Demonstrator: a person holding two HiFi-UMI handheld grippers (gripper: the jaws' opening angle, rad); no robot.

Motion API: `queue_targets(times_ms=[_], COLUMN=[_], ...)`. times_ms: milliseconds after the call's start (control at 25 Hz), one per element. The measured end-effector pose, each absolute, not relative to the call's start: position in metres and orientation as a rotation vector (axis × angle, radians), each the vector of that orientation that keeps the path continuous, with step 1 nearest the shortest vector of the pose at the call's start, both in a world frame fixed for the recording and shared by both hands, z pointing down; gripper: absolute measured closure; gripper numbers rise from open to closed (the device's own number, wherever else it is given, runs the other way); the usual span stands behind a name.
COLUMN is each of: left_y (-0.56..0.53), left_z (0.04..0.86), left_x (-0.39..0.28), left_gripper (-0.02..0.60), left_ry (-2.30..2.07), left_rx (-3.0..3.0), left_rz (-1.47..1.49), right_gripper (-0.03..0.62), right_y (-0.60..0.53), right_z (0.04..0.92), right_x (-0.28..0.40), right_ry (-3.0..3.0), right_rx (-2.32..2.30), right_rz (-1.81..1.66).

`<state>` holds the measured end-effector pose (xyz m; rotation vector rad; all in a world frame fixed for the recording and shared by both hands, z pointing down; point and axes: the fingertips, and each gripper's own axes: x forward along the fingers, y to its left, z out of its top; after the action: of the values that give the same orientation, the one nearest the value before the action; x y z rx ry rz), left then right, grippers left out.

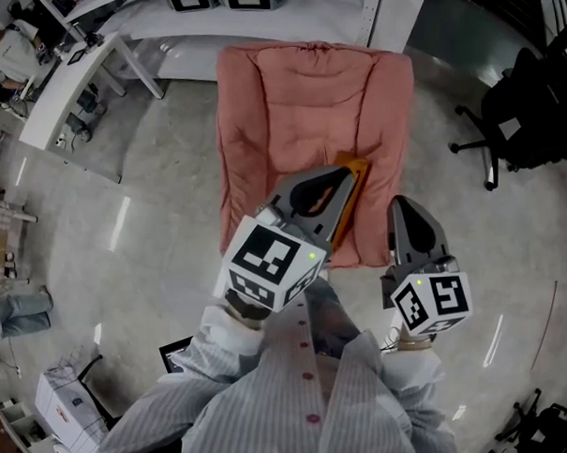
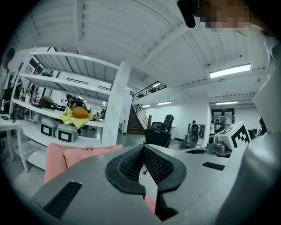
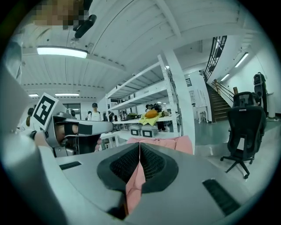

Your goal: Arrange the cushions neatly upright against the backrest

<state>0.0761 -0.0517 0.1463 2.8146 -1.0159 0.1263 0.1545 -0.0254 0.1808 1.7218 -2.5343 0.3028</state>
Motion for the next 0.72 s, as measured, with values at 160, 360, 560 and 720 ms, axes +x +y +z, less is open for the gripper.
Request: queue_targets(times_ms=[160, 360, 560, 720], left_y=[-0.082, -0.113, -0.141, -0.160], left_z=[0.157, 0.173, 0.192, 0.215], left_x=[0.097, 0.102, 0.106, 0.113], left_gripper=[0.572, 0.572, 0.572, 0.572], left_ry=[-0.995, -0.957, -0.885, -0.818], left_rx=[2.805, 2.792, 2.809, 2.831], left_rz=[0.182, 0.238, 0.309, 0.387], right_gripper=[0.580, 0.580, 0.580, 0.580], right_y=[-0.057, -0.084, -0.102, -0.113], right_z=[0.190, 0.205, 0.221, 0.247], right_x=[0.172, 0.174, 0.175, 0.177], right_ry=[-2.523, -2.488, -2.416, -2.339], right_rx=[1.706, 1.708, 1.761, 1.786], right_rz=[0.348, 0.395, 0.438, 0.481])
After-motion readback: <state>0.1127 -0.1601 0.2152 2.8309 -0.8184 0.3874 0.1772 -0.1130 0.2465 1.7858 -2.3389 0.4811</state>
